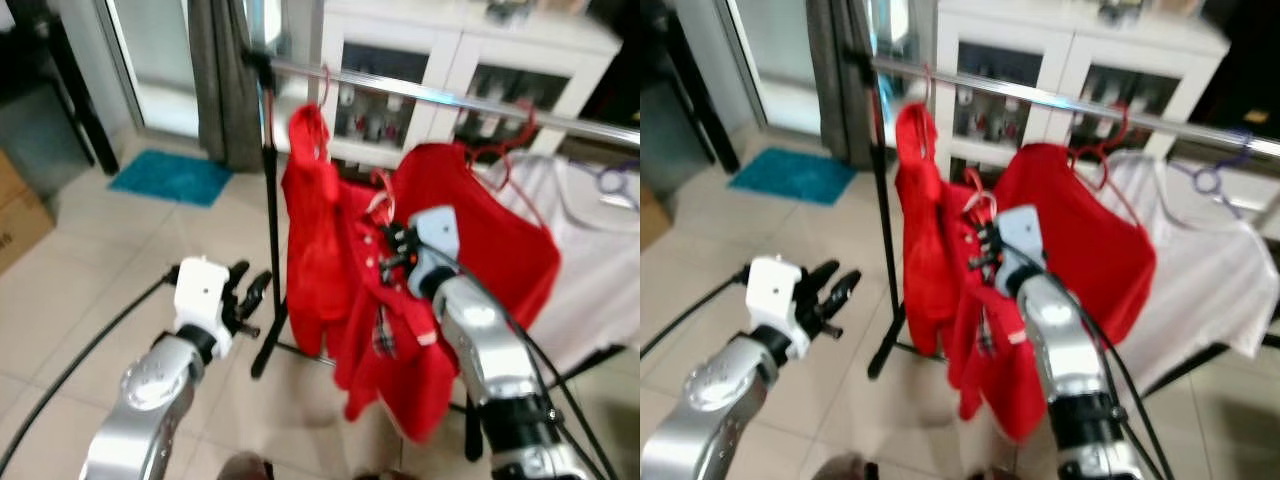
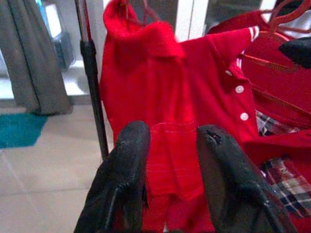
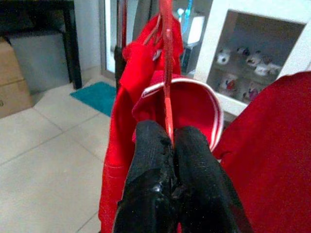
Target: Hang hanger
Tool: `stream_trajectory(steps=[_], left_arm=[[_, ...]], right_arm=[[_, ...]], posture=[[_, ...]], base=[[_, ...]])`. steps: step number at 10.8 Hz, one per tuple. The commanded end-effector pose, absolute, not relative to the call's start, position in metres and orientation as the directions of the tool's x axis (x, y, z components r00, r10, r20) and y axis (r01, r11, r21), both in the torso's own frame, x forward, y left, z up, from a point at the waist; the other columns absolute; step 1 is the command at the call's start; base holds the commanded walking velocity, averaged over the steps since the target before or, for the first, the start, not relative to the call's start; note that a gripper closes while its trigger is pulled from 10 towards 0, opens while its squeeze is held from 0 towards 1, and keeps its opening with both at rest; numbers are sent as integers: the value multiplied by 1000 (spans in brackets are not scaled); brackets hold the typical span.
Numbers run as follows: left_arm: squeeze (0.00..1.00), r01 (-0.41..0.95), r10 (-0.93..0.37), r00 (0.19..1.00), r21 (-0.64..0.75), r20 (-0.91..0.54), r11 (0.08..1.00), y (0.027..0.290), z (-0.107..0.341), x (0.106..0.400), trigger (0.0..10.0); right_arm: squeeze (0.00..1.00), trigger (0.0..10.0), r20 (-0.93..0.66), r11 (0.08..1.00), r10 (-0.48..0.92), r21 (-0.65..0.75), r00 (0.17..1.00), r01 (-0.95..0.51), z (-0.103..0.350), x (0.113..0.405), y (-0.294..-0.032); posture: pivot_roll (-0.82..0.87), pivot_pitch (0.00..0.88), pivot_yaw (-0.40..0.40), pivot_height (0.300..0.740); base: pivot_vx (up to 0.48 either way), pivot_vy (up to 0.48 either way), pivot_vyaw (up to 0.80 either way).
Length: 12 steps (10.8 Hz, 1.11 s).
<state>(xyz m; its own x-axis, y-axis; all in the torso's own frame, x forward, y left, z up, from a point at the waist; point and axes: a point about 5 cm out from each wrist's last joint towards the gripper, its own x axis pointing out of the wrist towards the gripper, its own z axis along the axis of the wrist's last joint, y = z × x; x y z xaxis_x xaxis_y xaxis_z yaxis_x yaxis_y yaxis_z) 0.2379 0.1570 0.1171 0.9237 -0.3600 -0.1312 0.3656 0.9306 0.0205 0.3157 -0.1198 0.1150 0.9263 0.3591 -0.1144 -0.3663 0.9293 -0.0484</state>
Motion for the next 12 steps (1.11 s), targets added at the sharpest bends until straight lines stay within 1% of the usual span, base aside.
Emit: stream_trajectory(steps=[1,8,10,11,12], left_arm=[[0,378,-372,920,26,-120,926,154,120,239,10000],[0,424,-417,900,28,-124,905,152,121,236,10000],[0,420,-415,903,19,-110,908,150,122,237,10000],[0,389,-383,918,41,-105,920,153,123,240,10000],[0,367,-360,927,54,-108,929,155,123,242,10000]], right_arm=[[0,0,-62,935,346,-56,936,-349,129,318,-124],[0,0,-37,943,330,-30,943,-331,136,316,-139],[0,0,-23,951,302,70,953,-300,135,314,-141],[0,0,-16,952,286,119,958,-282,135,315,-142],[0,0,-6,953,281,121,960,-278,136,316,-141]], posture=[[81,28,-32,740],[76,30,-11,740],[74,28,-14,740],[76,29,-15,740],[76,30,-16,740]], base=[[0,0,0],[0,0,0],[0,0,0],[0,0,0],[0,0,0]])
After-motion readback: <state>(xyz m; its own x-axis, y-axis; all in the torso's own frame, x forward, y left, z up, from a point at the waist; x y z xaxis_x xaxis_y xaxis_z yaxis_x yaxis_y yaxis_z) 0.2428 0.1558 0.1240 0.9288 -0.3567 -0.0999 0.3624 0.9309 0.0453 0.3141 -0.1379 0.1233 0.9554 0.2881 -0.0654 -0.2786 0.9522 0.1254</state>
